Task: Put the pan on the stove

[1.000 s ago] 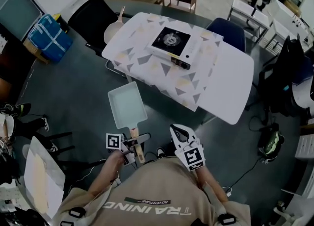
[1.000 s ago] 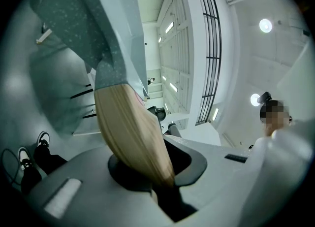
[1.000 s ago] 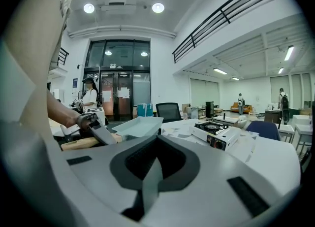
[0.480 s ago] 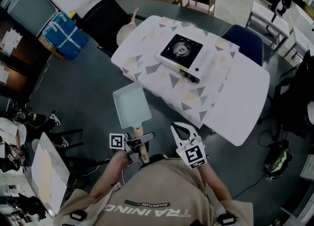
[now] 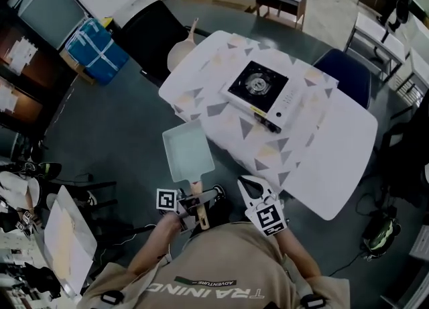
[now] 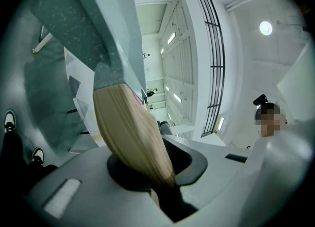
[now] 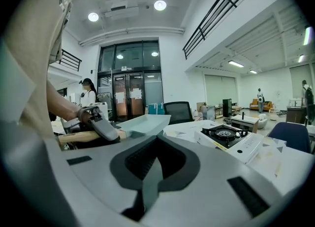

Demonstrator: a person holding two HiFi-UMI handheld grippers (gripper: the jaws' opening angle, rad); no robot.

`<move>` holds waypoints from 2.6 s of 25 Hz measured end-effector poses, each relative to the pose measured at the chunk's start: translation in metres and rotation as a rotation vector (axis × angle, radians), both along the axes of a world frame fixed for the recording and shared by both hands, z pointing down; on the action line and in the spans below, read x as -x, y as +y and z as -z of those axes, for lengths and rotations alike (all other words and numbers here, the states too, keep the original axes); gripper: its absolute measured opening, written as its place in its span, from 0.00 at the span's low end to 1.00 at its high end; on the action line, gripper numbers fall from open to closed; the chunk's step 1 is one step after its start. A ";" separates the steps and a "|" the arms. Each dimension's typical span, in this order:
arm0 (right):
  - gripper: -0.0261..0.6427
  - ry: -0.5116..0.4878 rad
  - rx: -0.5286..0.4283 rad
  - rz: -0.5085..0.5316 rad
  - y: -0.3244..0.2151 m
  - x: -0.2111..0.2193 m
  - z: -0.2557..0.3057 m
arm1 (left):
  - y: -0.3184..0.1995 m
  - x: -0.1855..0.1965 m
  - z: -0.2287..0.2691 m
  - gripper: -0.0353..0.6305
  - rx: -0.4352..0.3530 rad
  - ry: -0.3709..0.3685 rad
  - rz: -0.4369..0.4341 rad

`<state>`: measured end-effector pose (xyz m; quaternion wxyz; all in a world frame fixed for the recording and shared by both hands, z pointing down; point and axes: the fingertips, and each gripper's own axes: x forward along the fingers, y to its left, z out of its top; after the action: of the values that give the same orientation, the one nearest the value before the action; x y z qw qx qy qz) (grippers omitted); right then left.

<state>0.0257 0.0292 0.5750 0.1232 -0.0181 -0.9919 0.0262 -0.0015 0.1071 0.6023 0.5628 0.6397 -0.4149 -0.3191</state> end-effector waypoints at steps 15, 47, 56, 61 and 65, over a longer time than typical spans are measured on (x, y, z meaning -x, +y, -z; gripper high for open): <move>0.04 0.006 0.007 -0.161 -0.036 0.107 0.018 | -0.038 0.113 0.012 0.14 -0.040 -0.075 -0.197; 0.04 0.012 0.044 -0.407 -0.187 0.141 -0.002 | -0.199 0.171 0.002 0.16 -0.035 -0.049 -0.426; 0.04 0.019 0.077 -0.499 -0.225 0.107 -0.018 | -0.245 0.142 0.001 0.16 -0.023 -0.019 -0.516; 0.04 0.038 0.091 -0.558 -0.232 0.093 -0.023 | -0.256 0.130 0.001 0.16 -0.024 -0.009 -0.598; 0.04 0.051 0.099 -0.628 -0.239 0.084 -0.025 | -0.264 0.127 -0.001 0.16 -0.019 0.011 -0.658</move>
<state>-0.0583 -0.2099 0.6001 0.1326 0.2838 -0.9431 0.1119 -0.1280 -0.1570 0.6031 0.6321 0.7429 -0.1800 -0.1276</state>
